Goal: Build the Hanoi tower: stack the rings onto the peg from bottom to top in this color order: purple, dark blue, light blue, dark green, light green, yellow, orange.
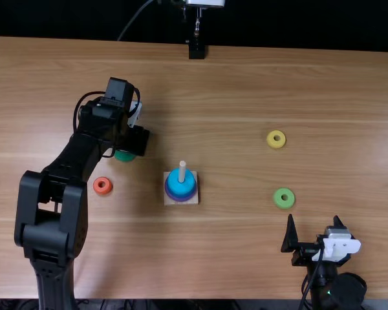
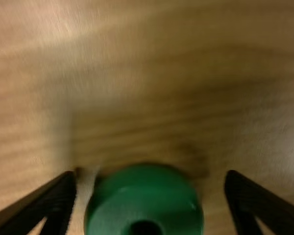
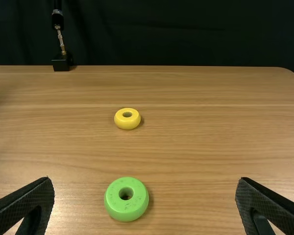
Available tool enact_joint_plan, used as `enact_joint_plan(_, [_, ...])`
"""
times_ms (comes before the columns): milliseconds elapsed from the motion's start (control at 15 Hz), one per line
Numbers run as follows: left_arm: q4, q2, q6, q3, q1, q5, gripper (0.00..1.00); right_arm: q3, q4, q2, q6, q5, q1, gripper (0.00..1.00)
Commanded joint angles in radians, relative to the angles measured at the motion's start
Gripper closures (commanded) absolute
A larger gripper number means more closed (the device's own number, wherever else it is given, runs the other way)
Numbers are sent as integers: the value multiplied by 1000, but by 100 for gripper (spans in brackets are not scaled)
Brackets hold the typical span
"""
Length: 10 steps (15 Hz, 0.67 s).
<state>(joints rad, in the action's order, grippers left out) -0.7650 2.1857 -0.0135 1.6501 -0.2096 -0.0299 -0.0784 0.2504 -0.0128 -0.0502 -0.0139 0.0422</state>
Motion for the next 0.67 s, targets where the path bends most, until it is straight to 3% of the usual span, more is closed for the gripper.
enact_joint_plan(0, [7,26,6,27,-8,-1,91,63,67,13,0,16,13,0])
enact_joint_plan(67, [5,26,6,27,-7,0,92,63,67,13,2,16,13,0])
enact_joint_plan(133, [5,25,4,27,-5,0,86,63,67,13,0,16,13,0])
enact_joint_plan(200, [-3,26,4,28,-4,0,66,63,67,13,0,16,13,0])
enact_joint_plan(333, [-8,26,2,33,-2,2,0,63,67,13,2,16,13,0])
enact_joint_plan(600, [-38,23,2,33,-1,6,0,63,67,13,0,16,13,0])
